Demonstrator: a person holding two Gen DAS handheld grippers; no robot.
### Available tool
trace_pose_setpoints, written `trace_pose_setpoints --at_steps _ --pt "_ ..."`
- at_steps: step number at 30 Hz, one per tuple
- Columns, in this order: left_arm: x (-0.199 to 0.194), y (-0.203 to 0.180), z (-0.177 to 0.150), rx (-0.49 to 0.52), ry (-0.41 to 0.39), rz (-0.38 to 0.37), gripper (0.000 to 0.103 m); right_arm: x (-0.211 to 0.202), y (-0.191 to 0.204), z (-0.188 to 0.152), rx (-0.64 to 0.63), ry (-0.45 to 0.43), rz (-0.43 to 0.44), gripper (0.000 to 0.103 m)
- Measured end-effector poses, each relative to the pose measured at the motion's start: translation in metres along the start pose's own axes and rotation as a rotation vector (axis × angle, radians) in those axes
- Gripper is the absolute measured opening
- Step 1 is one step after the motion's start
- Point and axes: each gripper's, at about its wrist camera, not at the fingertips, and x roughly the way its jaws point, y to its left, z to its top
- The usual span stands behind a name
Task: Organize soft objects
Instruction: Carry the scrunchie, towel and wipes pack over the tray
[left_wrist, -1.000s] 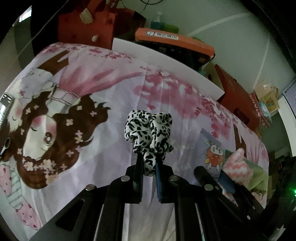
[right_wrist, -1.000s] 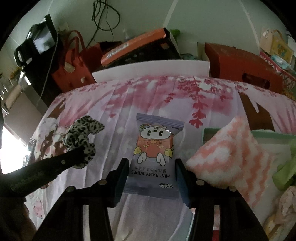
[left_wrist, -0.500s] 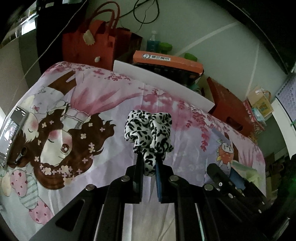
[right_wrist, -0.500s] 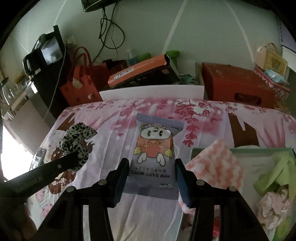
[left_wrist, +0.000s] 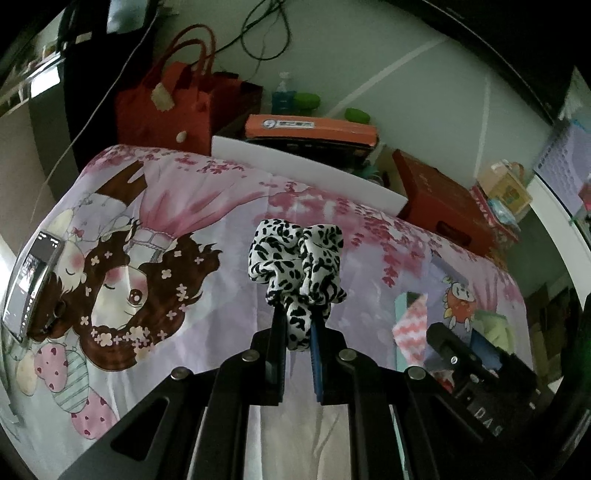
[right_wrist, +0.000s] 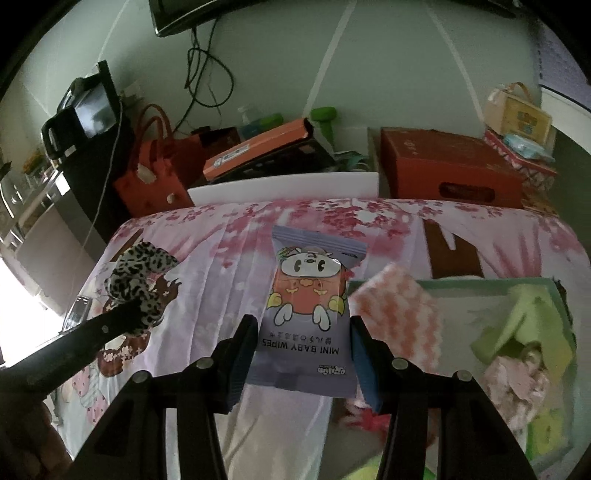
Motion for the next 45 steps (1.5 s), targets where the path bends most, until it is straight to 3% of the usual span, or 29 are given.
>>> trace_pose_setpoints --at_steps 22,36,45 --pt "-0.018 -0.088 -0.041 0.268 0.029 -0.129 0.012 -0.056 -0.083 -0.036 0.161 0.009 -0.146 0.053" --pt "0.015 -0.147 -0.073 0.401 0.125 -0.234 0.012 -0.057 -0.122 -0.045 0.224 0.04 -0.214 0.054" --pt "0.046 -0.161 -0.075 0.415 0.146 -0.242 0.012 -0.048 -0.132 -0.048 0.242 0.064 -0.212 0.054"
